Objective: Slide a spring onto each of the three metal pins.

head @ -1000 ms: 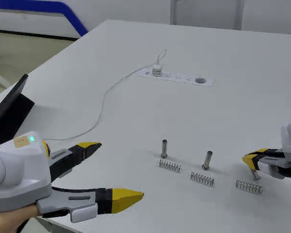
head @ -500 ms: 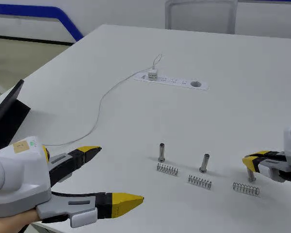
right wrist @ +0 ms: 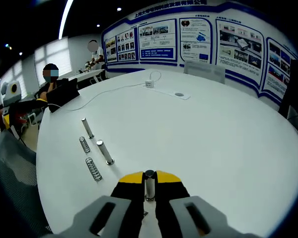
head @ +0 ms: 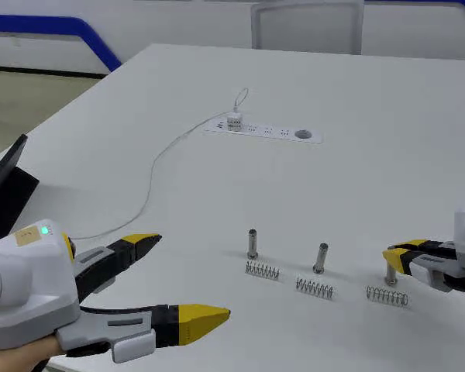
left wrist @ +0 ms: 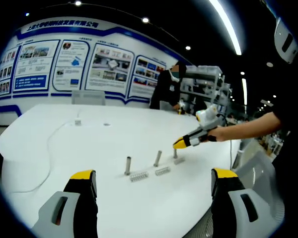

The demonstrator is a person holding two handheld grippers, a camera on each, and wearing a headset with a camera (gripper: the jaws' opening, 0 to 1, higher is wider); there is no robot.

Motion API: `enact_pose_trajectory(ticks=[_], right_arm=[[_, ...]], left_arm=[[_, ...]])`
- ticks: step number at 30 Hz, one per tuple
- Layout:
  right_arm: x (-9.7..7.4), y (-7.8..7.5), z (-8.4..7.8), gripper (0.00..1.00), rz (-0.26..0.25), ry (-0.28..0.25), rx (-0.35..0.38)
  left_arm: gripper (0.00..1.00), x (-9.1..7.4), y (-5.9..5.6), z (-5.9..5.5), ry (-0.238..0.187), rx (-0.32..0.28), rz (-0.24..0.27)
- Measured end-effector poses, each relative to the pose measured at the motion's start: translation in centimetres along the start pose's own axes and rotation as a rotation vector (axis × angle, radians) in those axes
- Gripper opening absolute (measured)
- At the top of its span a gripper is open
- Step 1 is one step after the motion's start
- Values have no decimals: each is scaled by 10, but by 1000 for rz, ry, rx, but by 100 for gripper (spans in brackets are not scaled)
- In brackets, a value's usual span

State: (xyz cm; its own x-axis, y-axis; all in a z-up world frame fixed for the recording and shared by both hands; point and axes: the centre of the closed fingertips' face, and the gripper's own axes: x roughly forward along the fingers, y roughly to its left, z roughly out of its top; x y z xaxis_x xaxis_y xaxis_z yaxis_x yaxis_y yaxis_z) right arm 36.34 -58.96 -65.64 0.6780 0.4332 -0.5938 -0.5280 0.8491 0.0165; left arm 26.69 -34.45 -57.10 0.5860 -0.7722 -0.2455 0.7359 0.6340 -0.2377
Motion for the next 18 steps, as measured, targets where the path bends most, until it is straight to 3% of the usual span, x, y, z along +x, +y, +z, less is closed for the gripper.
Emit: enact_pose_trajectory(ticks=[11,18], right_arm=[[-3,2,0,7,-19,-61,-50],[-5,-6,0,8,-34,-101,24]], left_arm=[[97,2,-1,1,1,4,-8],[97,3,-2,2,1,3,-9]])
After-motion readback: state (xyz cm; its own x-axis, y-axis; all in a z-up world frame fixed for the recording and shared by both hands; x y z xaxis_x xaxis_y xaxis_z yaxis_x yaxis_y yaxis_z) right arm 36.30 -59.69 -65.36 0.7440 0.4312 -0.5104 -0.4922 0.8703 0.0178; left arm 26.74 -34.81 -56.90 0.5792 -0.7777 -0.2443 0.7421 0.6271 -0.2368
